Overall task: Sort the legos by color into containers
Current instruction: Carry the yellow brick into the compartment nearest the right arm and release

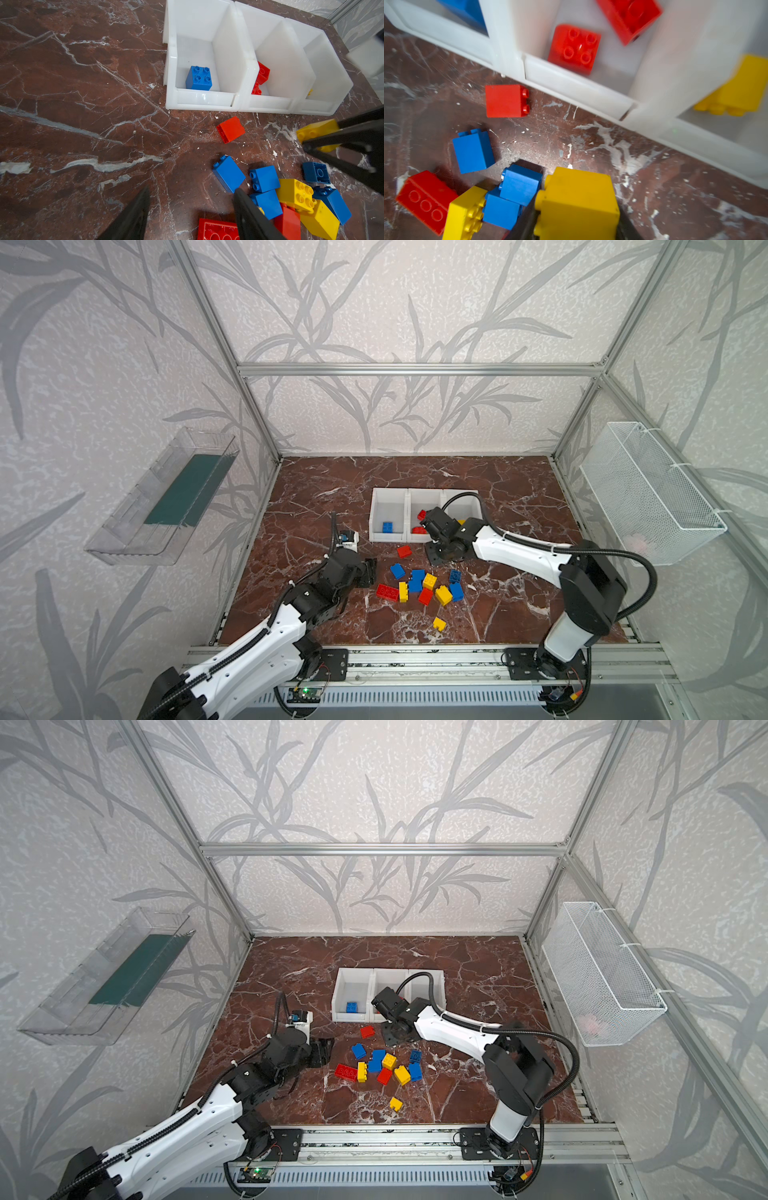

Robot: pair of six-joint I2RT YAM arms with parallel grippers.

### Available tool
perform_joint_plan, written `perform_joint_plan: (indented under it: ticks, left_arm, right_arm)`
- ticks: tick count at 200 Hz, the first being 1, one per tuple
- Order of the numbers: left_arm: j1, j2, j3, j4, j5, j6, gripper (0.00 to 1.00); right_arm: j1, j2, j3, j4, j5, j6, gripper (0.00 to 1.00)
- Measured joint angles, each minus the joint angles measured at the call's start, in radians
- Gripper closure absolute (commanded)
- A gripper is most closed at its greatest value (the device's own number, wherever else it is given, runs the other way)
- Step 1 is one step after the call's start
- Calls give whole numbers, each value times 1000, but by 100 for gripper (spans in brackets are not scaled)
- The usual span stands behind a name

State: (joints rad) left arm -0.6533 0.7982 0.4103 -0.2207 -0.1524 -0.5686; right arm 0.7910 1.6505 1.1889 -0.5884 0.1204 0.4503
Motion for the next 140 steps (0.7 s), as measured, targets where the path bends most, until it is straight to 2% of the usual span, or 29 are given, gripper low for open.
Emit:
perform_joint_plan:
  ticks: [25,46,74,105,112,129,140]
  left_arm:
    - [0,6,0,1,2,0,34]
    - [0,23,0,7,9,0,34]
    - [0,48,2,6,24,6,34]
    - [0,44,14,5,27,17,34]
    - [0,41,14,4,28,18,34]
    - [0,40,14,5,35,18,34]
    - [0,40,14,5,44,17,34]
  right_arm:
    - [-110,-67,29,11,22,-47,62]
    - [-207,-64,47,26,21,-78,62]
    - [-309,37,139,19,0,-105,62]
    - [-354,160,213,19,-30,-125,61]
    - [-359,177,215,17,-37,-127,58]
    - [-366,203,217,12,-50,-126,40]
    - [-367,208,217,6,-53,-131,32]
